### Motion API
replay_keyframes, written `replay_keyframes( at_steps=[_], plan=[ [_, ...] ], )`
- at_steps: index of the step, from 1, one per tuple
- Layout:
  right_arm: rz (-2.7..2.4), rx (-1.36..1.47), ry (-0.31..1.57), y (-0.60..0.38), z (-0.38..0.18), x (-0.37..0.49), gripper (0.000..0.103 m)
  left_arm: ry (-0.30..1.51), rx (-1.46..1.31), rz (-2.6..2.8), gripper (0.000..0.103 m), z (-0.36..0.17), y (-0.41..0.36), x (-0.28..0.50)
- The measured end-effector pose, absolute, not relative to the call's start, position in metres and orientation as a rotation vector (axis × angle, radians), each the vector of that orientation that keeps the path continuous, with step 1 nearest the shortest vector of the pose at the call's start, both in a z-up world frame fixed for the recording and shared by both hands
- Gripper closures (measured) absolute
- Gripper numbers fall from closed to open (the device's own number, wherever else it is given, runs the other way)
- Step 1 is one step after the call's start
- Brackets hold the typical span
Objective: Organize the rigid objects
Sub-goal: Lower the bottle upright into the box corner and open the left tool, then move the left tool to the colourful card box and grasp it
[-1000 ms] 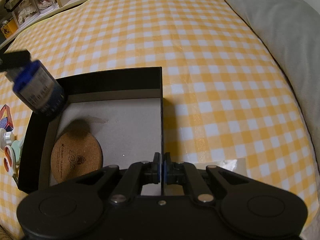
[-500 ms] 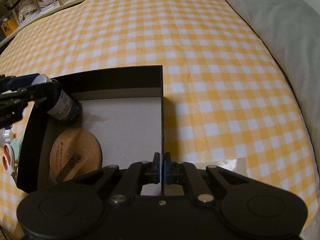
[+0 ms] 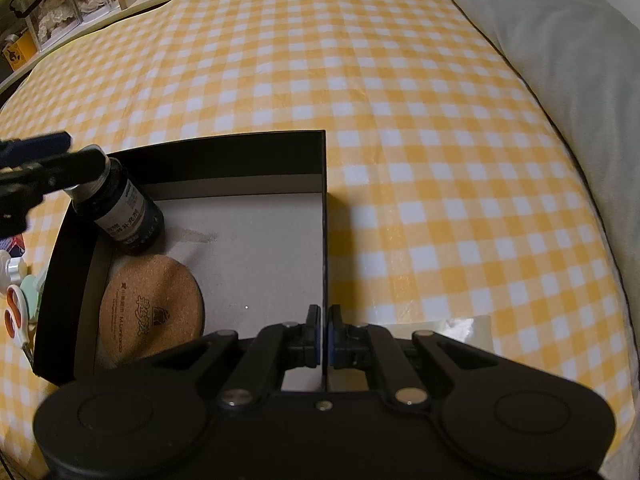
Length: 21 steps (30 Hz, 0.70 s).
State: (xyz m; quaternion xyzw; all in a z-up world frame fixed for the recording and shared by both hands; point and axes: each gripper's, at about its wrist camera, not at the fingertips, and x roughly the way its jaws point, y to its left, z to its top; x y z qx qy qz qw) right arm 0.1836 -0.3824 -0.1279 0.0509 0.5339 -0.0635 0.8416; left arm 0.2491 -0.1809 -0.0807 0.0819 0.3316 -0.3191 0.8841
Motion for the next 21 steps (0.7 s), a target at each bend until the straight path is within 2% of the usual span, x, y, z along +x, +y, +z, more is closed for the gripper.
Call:
replay_keyframes(
  at_steps=[2, 8, 21],
  plan=[
    [-0.132, 0.105, 1.127, -0.381, -0.13, 0.184, 0.099, 0.68, 0.159, -0.668, 0.016, -0.075, -0.181, 0.246],
    [-0.133, 0.082, 1.128, -0.38, -0.126, 0.186, 0.1, 0.69, 0.125, -0.663, 0.004, -0.061, -0.181, 0.238],
    [-0.132, 0.104, 1.131, -0.385, -0.122, 0.181, 0.099, 0.797, 0.159, -0.621, 0.0, -0.05, -0.169, 0.211]
  ],
)
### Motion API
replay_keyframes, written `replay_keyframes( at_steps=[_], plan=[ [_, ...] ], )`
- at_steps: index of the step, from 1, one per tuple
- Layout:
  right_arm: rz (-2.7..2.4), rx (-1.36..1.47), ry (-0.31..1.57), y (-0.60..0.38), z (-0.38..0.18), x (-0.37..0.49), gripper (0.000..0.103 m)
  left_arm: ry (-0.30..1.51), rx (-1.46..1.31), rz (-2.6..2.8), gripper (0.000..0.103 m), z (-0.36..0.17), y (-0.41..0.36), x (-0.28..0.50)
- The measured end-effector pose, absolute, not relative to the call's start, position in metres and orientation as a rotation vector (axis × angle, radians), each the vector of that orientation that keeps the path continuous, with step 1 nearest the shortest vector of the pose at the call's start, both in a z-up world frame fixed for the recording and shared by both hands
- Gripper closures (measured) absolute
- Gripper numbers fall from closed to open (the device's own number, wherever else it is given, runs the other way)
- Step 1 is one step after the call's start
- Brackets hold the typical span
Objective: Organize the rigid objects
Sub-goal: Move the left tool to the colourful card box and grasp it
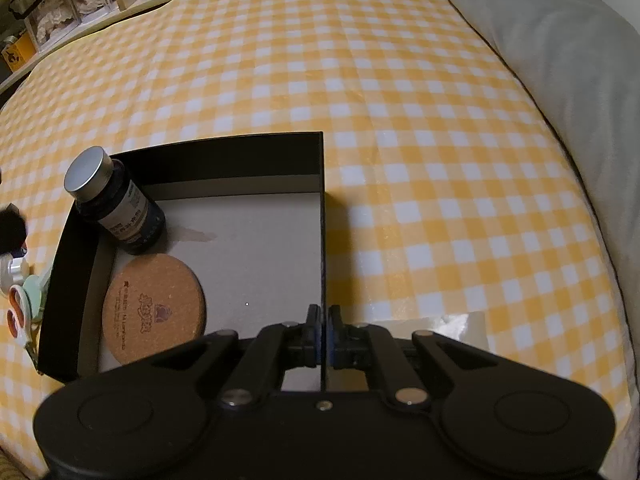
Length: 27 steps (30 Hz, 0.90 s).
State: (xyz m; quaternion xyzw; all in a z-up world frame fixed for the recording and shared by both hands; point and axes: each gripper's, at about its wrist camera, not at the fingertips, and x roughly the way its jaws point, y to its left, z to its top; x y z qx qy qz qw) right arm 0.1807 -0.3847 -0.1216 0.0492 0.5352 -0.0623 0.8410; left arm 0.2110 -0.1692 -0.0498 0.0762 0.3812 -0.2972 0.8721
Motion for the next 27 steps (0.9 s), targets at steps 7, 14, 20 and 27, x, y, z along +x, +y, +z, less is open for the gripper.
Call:
replay_keyframes(
  at_steps=[7, 14, 20, 27],
  plan=[
    [-0.135, 0.099, 1.119, -0.385, -0.115, 0.171, 0.099, 0.824, 0.163, -0.603, 0.0, -0.049, -0.157, 0.194],
    [-0.136, 0.097, 1.12, -0.386, -0.114, 0.171, 0.099, 0.79, 0.17, -0.628, 0.0, -0.054, -0.132, 0.184],
    [-0.136, 0.098, 1.121, -0.384, -0.115, 0.172, 0.099, 0.845, 0.176, -0.565, 0.0, -0.073, -0.095, 0.199],
    [-0.137, 0.098, 1.122, -0.382, -0.113, 0.171, 0.099, 0.898, 0.03, -0.372, 0.0, -0.093, -0.033, 0.248]
  ],
)
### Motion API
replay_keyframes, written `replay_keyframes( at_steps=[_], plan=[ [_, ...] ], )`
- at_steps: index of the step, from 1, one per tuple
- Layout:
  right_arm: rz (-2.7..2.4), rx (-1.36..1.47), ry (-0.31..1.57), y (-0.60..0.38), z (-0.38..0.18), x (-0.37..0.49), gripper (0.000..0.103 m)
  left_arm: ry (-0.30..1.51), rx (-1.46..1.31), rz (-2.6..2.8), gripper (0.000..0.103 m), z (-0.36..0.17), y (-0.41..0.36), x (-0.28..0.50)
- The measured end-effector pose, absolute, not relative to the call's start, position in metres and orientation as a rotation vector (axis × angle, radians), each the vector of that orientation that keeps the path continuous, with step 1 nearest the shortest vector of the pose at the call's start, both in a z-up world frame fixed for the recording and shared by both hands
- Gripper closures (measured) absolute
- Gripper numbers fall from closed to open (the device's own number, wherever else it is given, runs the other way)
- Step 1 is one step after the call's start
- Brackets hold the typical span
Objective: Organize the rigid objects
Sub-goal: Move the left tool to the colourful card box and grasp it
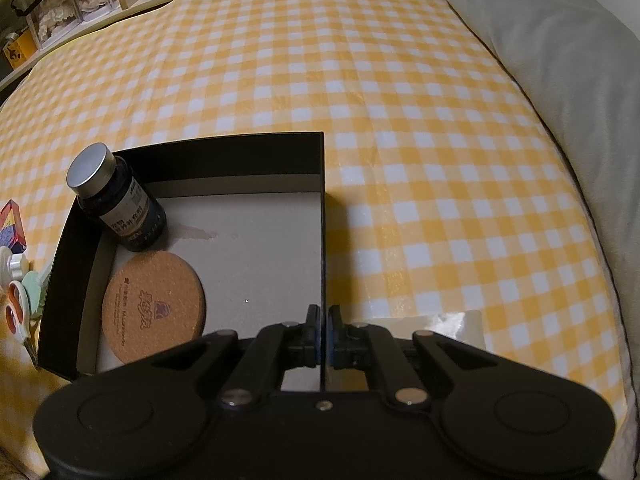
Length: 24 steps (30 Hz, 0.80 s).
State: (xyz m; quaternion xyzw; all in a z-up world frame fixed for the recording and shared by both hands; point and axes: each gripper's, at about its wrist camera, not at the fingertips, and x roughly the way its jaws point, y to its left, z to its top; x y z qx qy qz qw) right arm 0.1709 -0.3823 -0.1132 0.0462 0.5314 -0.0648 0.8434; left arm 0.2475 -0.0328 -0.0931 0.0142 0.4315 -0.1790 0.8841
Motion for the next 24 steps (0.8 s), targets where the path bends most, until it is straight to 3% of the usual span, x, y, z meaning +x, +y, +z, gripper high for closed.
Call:
replay_keyframes(
  at_steps=[7, 24],
  plan=[
    [-0.14, 0.084, 1.129, -0.381, -0.112, 0.167, 0.099, 0.953, -0.132, -0.298, 0.0, -0.11, 0.022, 0.294],
    [-0.138, 0.073, 1.143, -0.379, -0.119, 0.16, 0.099, 0.915, 0.264, -0.532, 0.0, -0.15, 0.041, 0.319]
  ],
)
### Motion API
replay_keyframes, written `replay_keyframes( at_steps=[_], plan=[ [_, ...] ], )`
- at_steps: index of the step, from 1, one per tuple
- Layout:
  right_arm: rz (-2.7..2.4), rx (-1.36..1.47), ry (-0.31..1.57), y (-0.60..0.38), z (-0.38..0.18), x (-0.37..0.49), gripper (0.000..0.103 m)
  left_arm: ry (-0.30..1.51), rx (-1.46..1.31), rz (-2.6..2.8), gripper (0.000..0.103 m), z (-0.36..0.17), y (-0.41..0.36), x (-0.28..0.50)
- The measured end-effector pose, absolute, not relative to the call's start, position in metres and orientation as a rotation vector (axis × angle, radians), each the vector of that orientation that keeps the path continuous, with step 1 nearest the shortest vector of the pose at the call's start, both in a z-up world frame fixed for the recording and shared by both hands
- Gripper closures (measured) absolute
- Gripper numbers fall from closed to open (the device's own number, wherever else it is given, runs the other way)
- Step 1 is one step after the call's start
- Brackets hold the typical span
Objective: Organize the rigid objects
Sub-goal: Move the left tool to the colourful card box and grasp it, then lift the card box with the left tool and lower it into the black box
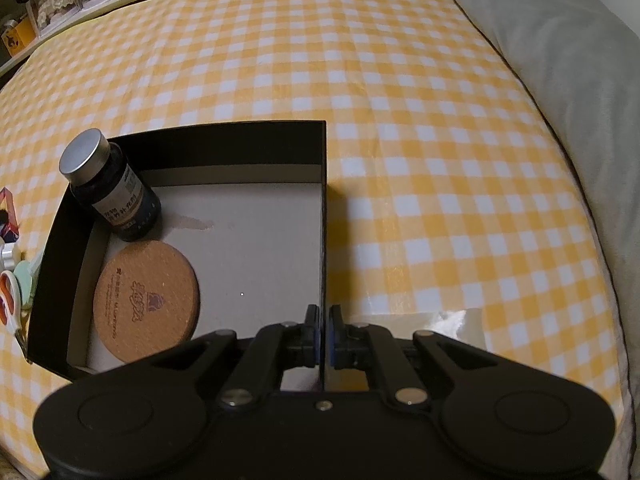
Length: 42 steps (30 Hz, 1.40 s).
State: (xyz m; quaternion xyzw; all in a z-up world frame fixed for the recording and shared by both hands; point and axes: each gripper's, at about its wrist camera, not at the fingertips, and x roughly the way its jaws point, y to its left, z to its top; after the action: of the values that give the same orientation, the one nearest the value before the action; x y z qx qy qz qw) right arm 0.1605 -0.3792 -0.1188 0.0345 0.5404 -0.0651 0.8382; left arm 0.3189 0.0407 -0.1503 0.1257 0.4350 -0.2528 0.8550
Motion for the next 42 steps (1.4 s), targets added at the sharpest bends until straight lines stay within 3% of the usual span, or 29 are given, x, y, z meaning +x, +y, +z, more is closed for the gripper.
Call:
replay_keyframes(
  at_steps=[10, 18, 25, 42],
  plan=[
    [-0.136, 0.065, 1.144, -0.376, -0.124, 0.156, 0.098, 1.045, 0.205, -0.715, 0.0, -0.15, 0.042, 0.306],
    [-0.139, 0.06, 1.144, -0.376, -0.123, 0.157, 0.098, 1.072, 0.308, -0.623, 0.0, -0.155, 0.018, 0.301],
    [-0.14, 0.057, 1.146, -0.377, -0.123, 0.157, 0.098, 1.112, 0.26, -0.527, 0.011, -0.152, 0.008, 0.308],
    [-0.144, 0.054, 1.139, -0.373, -0.119, 0.159, 0.1, 1.134, 0.29, -0.476, 0.011, -0.156, -0.002, 0.314]
  ],
)
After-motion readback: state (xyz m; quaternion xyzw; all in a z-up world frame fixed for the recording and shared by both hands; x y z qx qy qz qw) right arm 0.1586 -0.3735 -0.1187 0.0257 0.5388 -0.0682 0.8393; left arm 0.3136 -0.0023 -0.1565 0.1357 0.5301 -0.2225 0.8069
